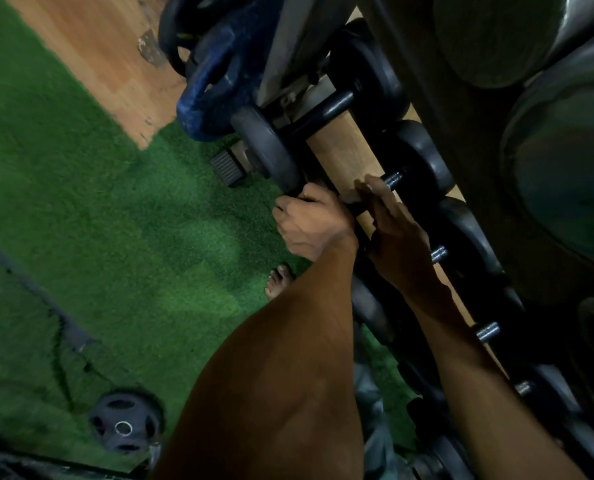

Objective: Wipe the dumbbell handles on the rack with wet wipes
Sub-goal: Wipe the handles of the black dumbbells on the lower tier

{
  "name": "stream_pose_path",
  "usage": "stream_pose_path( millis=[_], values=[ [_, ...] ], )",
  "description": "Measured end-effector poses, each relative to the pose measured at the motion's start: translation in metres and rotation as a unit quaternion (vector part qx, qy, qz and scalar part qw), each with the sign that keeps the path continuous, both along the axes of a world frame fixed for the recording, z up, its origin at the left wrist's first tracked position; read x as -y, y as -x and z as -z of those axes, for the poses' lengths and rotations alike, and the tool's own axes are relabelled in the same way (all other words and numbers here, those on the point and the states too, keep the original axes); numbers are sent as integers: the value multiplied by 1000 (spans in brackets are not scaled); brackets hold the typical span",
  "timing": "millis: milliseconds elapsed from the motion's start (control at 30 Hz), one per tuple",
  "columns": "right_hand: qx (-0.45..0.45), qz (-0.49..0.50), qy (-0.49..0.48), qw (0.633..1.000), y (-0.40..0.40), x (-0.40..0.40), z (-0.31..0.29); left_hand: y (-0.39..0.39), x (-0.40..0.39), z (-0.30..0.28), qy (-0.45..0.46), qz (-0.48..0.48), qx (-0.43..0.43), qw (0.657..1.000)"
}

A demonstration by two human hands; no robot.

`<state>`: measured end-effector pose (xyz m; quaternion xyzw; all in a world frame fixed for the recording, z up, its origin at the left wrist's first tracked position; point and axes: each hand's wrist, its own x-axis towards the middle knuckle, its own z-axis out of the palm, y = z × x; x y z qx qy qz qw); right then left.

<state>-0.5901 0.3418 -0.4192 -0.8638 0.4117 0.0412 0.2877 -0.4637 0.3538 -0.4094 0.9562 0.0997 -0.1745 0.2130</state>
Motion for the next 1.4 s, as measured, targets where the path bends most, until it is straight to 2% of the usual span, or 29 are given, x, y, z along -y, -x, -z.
stream_pose_path(
  millis=[67, 133, 167, 233, 300, 333, 433, 567, 633, 733, 867, 933, 1033, 1100, 1167, 1233, 1267, 1400],
  values=[
    [-97, 52, 76, 991, -3, -2, 2, 0, 0, 0, 1, 0, -1, 1000],
    [-147, 101, 82, 981, -9, -4, 3, -1, 0, -1, -3, 3, -3, 1000],
    [-130, 123, 53, 982, -11, -6, 3, -1, 0, -1, -5, 4, -4, 1000],
    [-37, 167, -13, 985, -10, -9, 4, -1, 0, -1, -3, 6, -5, 1000],
    [67, 224, -89, 968, -10, -14, 7, -1, 0, -1, 1, 4, -1, 1000],
    [118, 266, -147, 945, -14, -17, 4, -1, 1, -2, 2, 2, 4, 1000],
    [219, 410, -284, 839, -34, -20, -22, -1, 2, -2, 3, -4, 19, 1000],
    [194, 514, -325, 770, -58, 0, -32, 0, 2, 0, 1, -1, 18, 1000],
    [228, 558, -358, 713, -65, 9, -28, -1, 1, 0, -2, 1, 14, 1000],
    [290, 596, -407, 629, -62, 20, -22, 0, 0, 2, -2, 1, 6, 1000],
    [378, 604, -431, 554, -43, 34, -8, 1, 0, 3, -1, 0, 6, 1000],
    [412, 600, -436, 529, -39, 34, 2, 1, 0, 3, -1, -1, 4, 1000],
    [406, 597, -501, 477, -42, 24, 13, 0, 1, 1, -2, -3, 10, 1000],
    [383, 567, -554, 475, -45, 17, 17, 0, 0, -1, 1, -6, 18, 1000],
    [317, 553, -570, 519, -45, 13, 21, 1, 1, -2, 6, -10, 17, 1000],
    [249, 535, -570, 572, -41, 11, 24, 1, 1, -3, 4, -10, 17, 1000],
    [218, 521, -554, 611, -39, 11, 23, 1, 1, -2, 4, -10, 19, 1000],
    [138, 467, -450, 749, -29, 0, 17, 2, 0, -2, 14, -11, 21, 1000]
  ],
)
